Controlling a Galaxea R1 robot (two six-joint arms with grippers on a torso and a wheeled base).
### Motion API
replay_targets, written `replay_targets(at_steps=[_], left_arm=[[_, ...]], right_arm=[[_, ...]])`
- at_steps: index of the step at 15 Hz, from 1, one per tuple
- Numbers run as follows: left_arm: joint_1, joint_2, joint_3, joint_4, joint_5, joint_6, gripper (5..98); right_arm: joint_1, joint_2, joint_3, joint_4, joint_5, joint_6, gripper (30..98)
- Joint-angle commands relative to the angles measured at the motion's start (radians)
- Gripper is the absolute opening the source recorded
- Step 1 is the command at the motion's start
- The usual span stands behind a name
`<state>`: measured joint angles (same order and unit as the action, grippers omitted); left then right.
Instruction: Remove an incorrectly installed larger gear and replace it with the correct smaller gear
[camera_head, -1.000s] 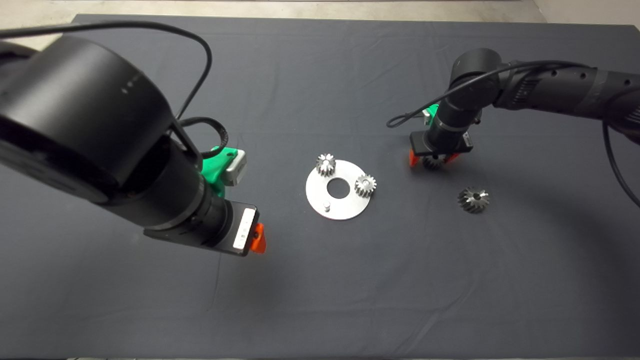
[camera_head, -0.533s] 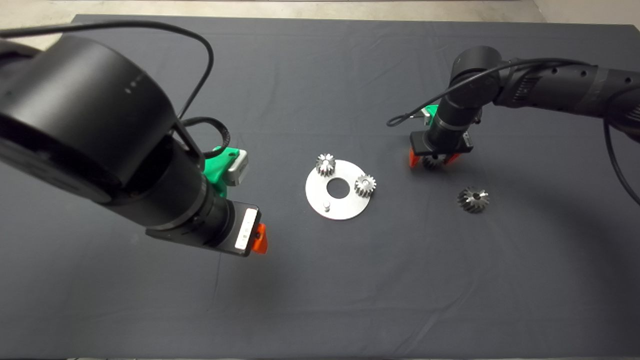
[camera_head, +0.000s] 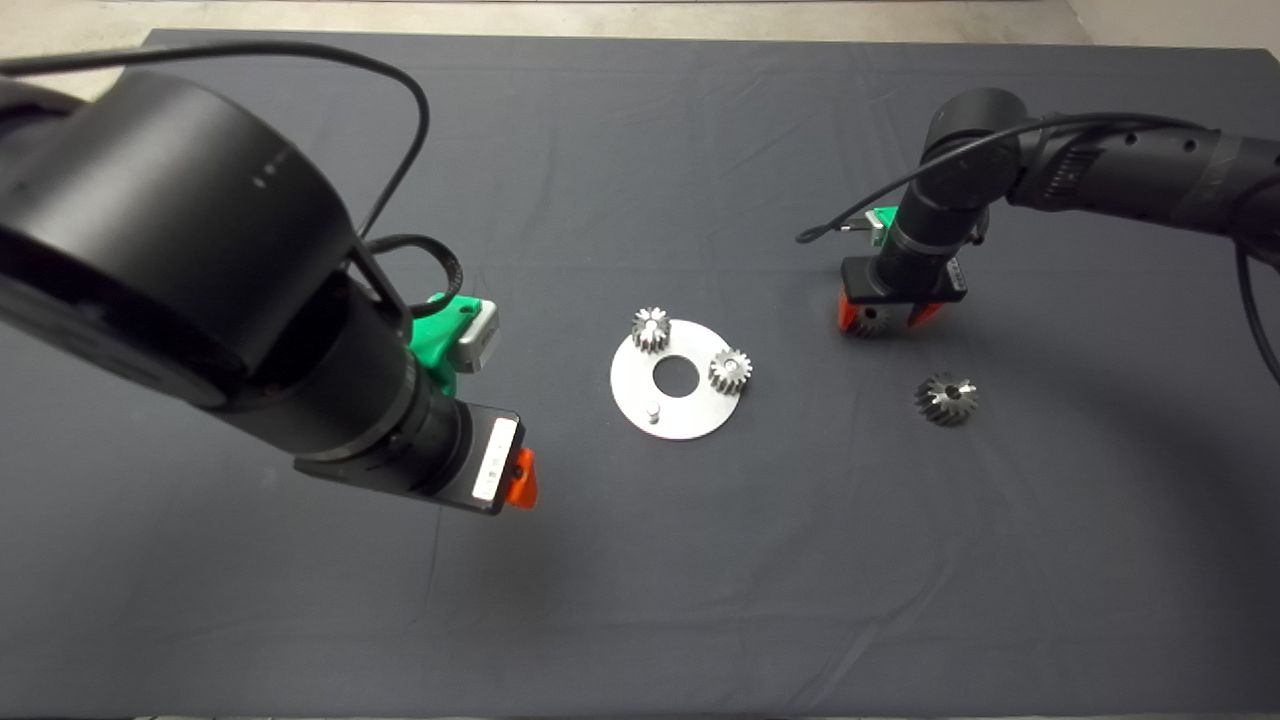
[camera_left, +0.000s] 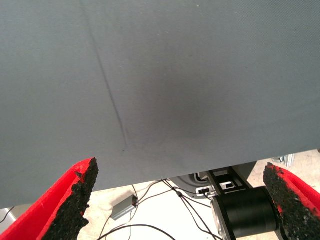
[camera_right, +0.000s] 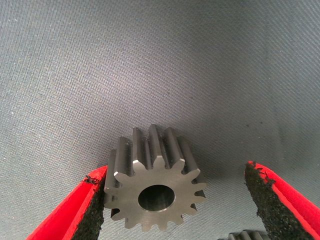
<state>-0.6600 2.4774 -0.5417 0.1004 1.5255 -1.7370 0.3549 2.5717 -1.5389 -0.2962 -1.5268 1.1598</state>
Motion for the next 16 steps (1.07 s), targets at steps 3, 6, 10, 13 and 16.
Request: replay_targets(at_steps=[3,6,10,13,16], left_arm=[[-0.017,0.002,0.000,0.004,0.096,-0.001,84.1],[-0.017,0.002,0.000,0.004,0.096,-0.001,84.1],[-0.017,0.001,0.004,0.004,0.096,-0.001,84.1],[-0.017,0.002,0.003,0.004,0.096,-0.001,84.1],[-0.017,0.002,0.004,0.004,0.096,-0.001,84.1]], right_arm=[[0.026,0.014,-0.010,0.032,-0.085,-0.006,70.7],[0.024,0.014,-0.007,0.031,-0.087,0.001,65.5],[0.024,0.015,-0.002,0.028,-0.087,0.000,60.6],[0.023,0.017,-0.001,0.028,-0.085,0.000,55.4],[0.023,0.017,0.002,0.028,-0.085,0.000,51.1]])
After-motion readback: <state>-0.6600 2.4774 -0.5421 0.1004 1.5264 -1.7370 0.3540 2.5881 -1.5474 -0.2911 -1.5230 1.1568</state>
